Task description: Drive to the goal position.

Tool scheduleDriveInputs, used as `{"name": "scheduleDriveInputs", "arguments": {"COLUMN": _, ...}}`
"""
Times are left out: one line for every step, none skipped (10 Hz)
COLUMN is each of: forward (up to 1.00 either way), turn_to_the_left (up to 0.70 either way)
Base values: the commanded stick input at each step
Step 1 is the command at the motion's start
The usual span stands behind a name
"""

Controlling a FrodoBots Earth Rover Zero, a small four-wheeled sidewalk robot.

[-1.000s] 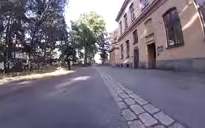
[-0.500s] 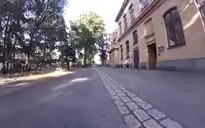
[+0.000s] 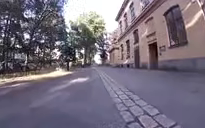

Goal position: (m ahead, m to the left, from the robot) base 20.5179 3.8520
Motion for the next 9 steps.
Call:
{"name": "scheduleDriveInputs", "arguments": {"forward": 0.45, "turn_to_the_left": 0.00}}
{"name": "scheduleDriveInputs", "arguments": {"forward": 0.45, "turn_to_the_left": 0.00}}
{"name": "scheduleDriveInputs", "arguments": {"forward": 0.45, "turn_to_the_left": 0.00}}
{"name": "scheduleDriveInputs", "arguments": {"forward": 0.45, "turn_to_the_left": 0.00}}
{"name": "scheduleDriveInputs", "arguments": {"forward": 0.45, "turn_to_the_left": 0.00}}
{"name": "scheduleDriveInputs", "arguments": {"forward": 0.45, "turn_to_the_left": 0.00}}
{"name": "scheduleDriveInputs", "arguments": {"forward": 0.45, "turn_to_the_left": 0.00}}
{"name": "scheduleDriveInputs", "arguments": {"forward": 0.45, "turn_to_the_left": 0.00}}
{"name": "scheduleDriveInputs", "arguments": {"forward": 0.45, "turn_to_the_left": 0.00}}
